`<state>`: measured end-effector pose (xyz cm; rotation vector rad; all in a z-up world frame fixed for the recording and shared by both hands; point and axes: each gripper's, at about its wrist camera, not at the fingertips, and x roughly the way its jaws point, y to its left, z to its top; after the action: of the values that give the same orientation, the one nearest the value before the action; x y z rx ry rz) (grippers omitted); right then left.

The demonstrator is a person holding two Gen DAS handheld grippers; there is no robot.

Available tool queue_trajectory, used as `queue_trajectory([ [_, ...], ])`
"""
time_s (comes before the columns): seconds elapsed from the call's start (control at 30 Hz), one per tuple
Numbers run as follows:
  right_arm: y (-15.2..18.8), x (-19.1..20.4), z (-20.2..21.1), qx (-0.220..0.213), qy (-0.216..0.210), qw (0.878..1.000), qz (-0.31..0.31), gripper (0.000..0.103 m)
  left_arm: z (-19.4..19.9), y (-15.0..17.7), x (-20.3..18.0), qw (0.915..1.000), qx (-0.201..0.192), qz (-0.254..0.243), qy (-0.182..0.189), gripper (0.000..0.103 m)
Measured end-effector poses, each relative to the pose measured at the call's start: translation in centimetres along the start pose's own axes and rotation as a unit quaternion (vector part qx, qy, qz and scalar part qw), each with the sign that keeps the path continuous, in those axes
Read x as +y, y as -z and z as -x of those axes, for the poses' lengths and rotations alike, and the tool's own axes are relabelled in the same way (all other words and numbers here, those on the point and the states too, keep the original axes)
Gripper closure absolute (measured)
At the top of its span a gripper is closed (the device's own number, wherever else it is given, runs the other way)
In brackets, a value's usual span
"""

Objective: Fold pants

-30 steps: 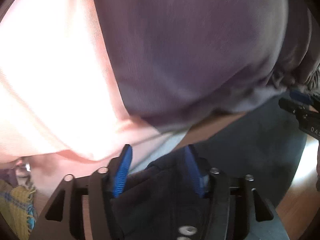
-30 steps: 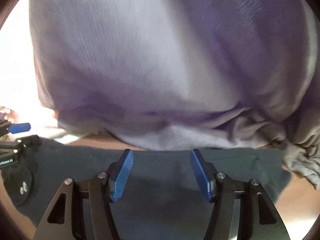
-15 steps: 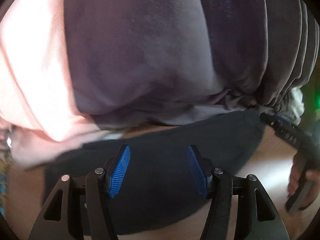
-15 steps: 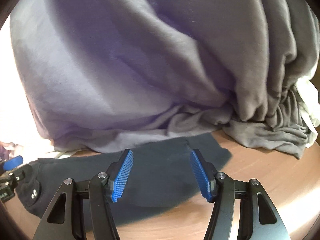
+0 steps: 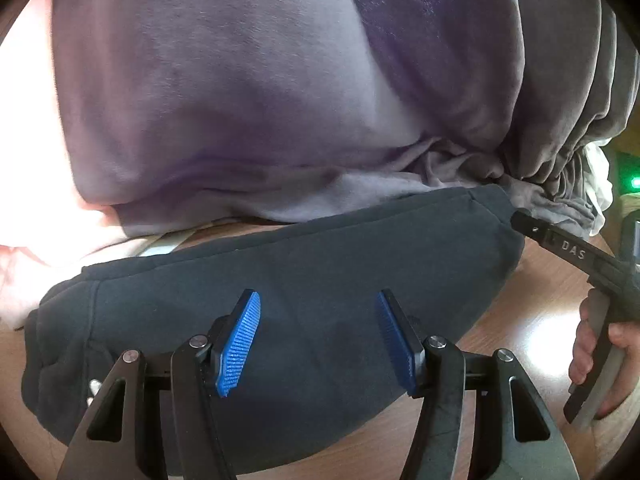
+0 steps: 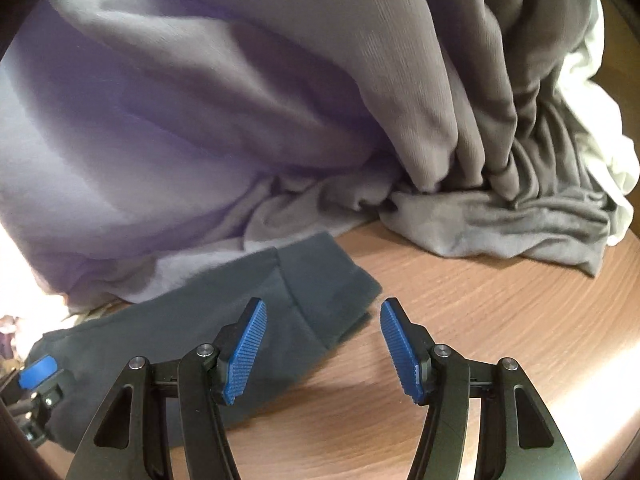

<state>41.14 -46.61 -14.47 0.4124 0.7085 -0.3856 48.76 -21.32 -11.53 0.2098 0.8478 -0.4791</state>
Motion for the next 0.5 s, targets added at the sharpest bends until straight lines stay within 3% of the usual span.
queue_trajectory([
  [0.5, 0.6, -1.4, -3.7, 0.037, -0.03, 0.998, -0.046, 0.049, -1.9, -0.5, -1.4, 0.9997, 0.011, -0.021, 0.001, 0.044],
])
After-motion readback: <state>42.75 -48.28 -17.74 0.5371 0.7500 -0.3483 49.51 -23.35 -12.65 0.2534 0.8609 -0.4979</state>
